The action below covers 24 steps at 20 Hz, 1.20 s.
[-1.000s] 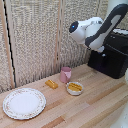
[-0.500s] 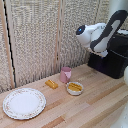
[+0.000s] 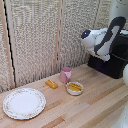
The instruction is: Extend the gripper towards the air fryer handle. Grasp the air fryer handle and pull it to open the air fryer. Release the air fryer handle and move the gripper to the bread. Grasp the bread with the gripper and move it to the air fryer basket. Release the bread inside the air fryer and retract the gripper.
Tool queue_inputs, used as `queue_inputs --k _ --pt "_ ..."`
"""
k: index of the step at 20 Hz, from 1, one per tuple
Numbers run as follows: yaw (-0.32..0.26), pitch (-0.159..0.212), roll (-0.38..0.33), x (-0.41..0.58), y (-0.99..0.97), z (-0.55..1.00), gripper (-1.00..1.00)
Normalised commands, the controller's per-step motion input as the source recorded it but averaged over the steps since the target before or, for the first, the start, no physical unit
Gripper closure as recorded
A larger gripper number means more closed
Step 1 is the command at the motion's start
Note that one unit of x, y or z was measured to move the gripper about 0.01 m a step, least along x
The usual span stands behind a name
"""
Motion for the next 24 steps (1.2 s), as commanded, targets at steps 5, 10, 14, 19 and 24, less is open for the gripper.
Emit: queue_inputs --k 5,10,14,19,24 --pt "0.17 0.043 -0.006 0.0 -0.47 0.09 1.0" --pt "0.059 0.014 0.001 0.018 -0.26 0.14 1.0" --pt "0.0 0.0 0.0 0.0 0.0 0.0 1.0" --pt "-0.021 0.062 0.025 0.025 0.12 0.07 1.0" --pt "-0.097 0.183 0.249 0.007 0.34 0.05 1.0"
